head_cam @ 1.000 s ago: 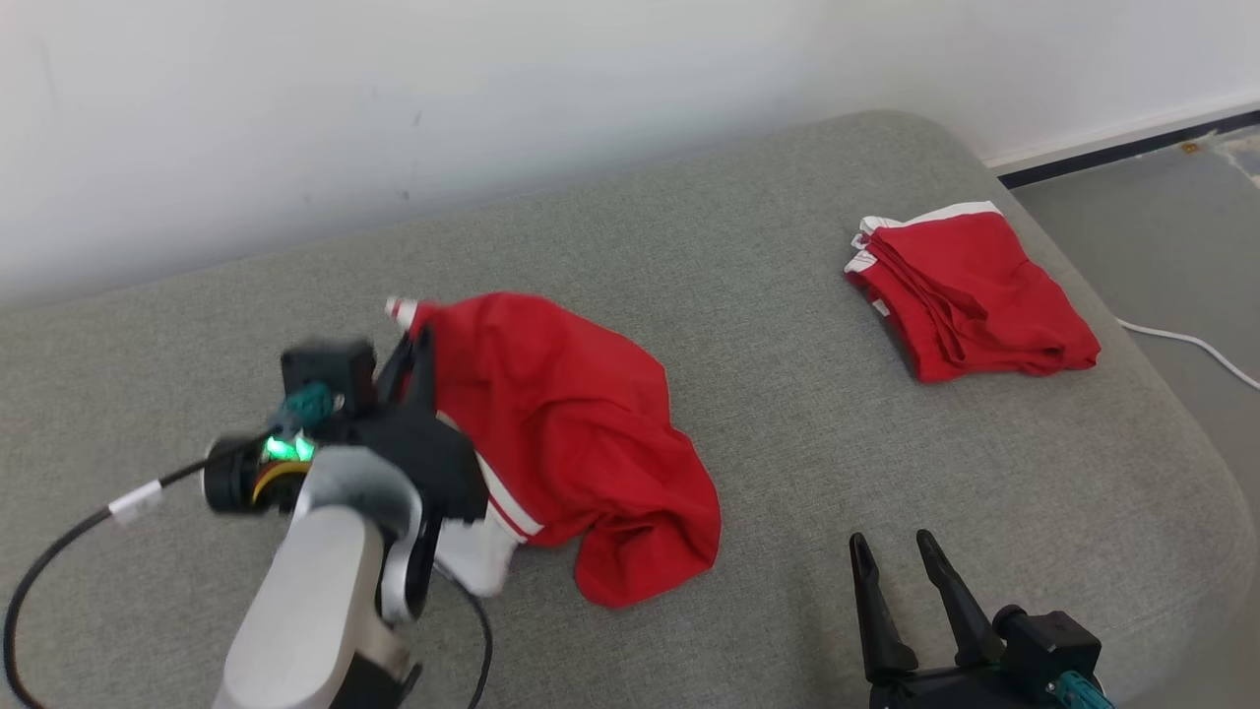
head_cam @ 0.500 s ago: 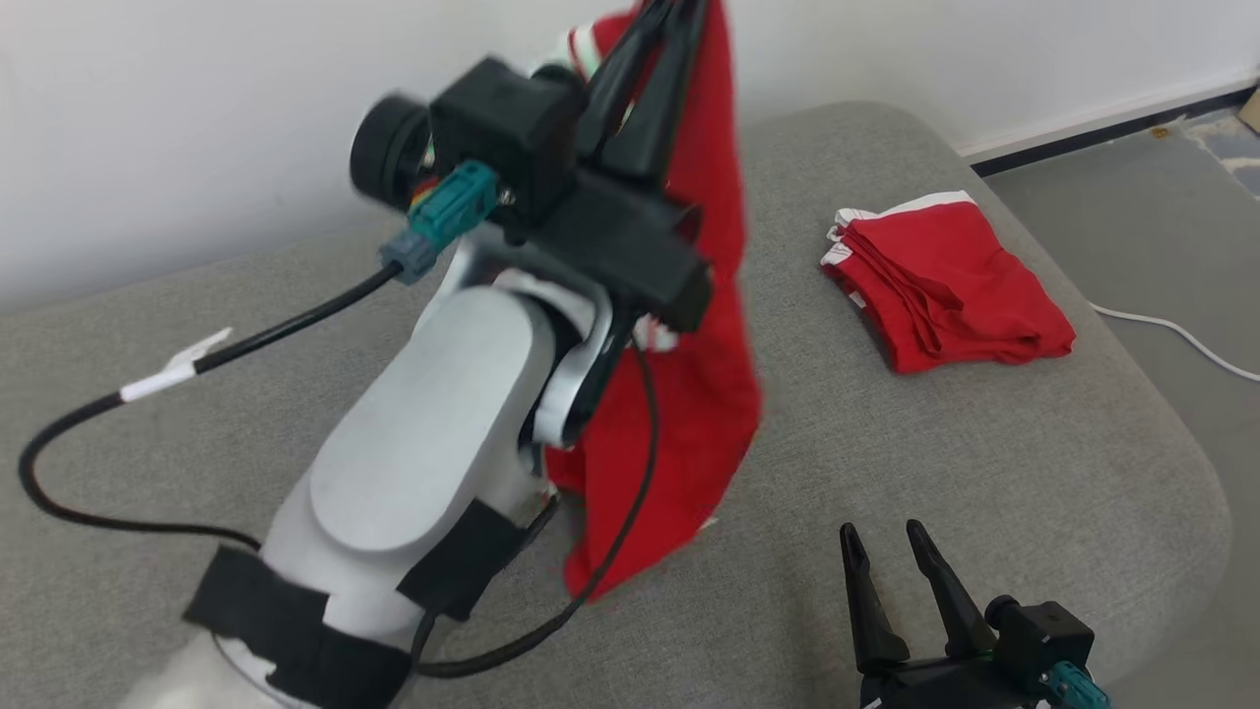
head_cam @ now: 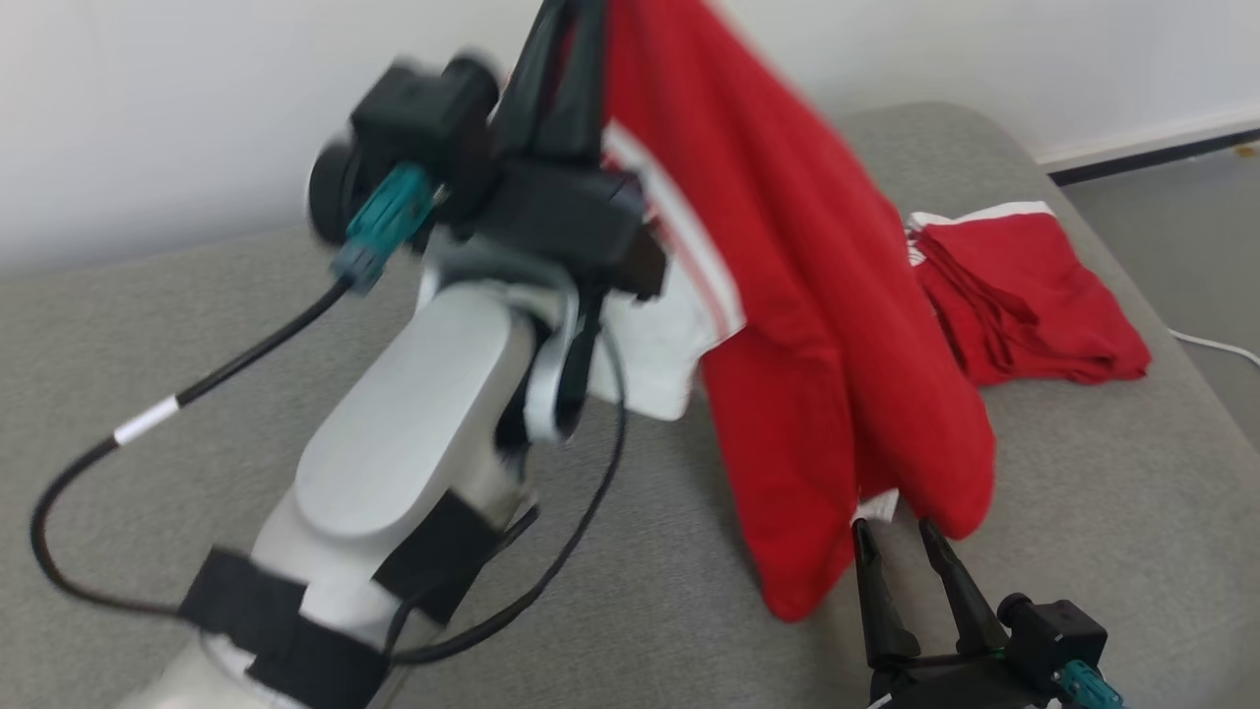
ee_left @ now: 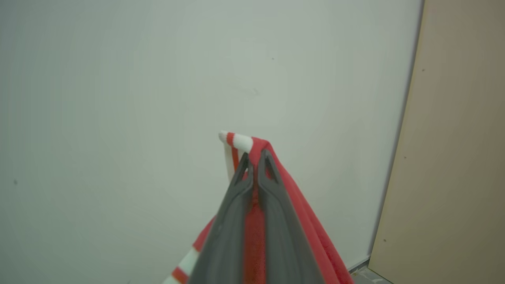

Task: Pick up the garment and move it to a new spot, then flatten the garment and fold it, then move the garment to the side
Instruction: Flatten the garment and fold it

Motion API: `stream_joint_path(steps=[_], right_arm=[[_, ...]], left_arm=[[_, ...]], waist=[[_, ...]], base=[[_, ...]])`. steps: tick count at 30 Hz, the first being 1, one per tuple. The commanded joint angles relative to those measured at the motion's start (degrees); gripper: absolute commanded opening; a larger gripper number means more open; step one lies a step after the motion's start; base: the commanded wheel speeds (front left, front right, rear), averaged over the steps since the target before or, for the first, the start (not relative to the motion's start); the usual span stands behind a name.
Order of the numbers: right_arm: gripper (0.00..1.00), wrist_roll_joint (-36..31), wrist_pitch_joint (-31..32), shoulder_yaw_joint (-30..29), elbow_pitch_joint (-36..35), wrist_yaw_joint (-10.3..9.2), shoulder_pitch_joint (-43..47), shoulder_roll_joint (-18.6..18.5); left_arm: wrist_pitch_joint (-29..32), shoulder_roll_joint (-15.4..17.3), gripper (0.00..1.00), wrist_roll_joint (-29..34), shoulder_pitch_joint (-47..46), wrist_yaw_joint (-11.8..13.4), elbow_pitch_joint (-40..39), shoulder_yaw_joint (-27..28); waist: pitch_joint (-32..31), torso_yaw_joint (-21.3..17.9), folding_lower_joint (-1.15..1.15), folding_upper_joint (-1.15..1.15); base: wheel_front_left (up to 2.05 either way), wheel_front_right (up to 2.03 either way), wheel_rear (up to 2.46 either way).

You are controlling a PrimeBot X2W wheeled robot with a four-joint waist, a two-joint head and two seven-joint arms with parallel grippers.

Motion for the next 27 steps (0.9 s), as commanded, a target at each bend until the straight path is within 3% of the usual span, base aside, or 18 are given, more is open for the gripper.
stream_joint_path(steps=[1, 7, 12, 19, 27], right_arm=[[1.00, -0.46, -0.26, -0.17, -0.25, -0.15, 0.18, 0.16], [1.00, -1.99, -0.27, -0.92, -0.51, -0.15, 0.19, 0.16], [1.00, -2.94, -0.27, -1.36, -0.45, -0.15, 0.45, 0.14], [1.00, -3.63, -0.27, -1.15, -0.17, -0.15, 1.03, 0.12], [1.00, -3.61, -0.26, -0.80, 0.07, -0.15, 1.54, 0.13]], left_arm=[[0.55, 1.43, 0.00, -1.06, 3.85, 0.97, 0.97, 0.84], [0.17, 6.55, 0.00, -4.06, 17.63, 3.07, 0.74, 3.34], [-0.82, 9.03, 0.00, -4.49, 25.25, 3.69, -3.58, 4.16], [-1.33, 12.53, 0.00, -3.67, 34.20, 6.66, -13.67, 5.57], [2.92, 14.09, 0.00, -4.06, 41.81, 12.91, -27.73, 4.62]], waist=[[0.70, 3.84, 0.00, 0.00], [0.94, 8.73, 0.00, 0.00], [0.66, 11.46, 0.00, 0.00], [-0.61, 14.64, 0.00, 0.00], [-1.52, 15.35, 0.00, 0.00]], base=[[0.00, 0.00, 0.00], [0.00, 0.00, 0.00], [0.00, 0.00, 0.00], [0.00, 0.00, 0.00], [0.00, 0.00, 0.00]])
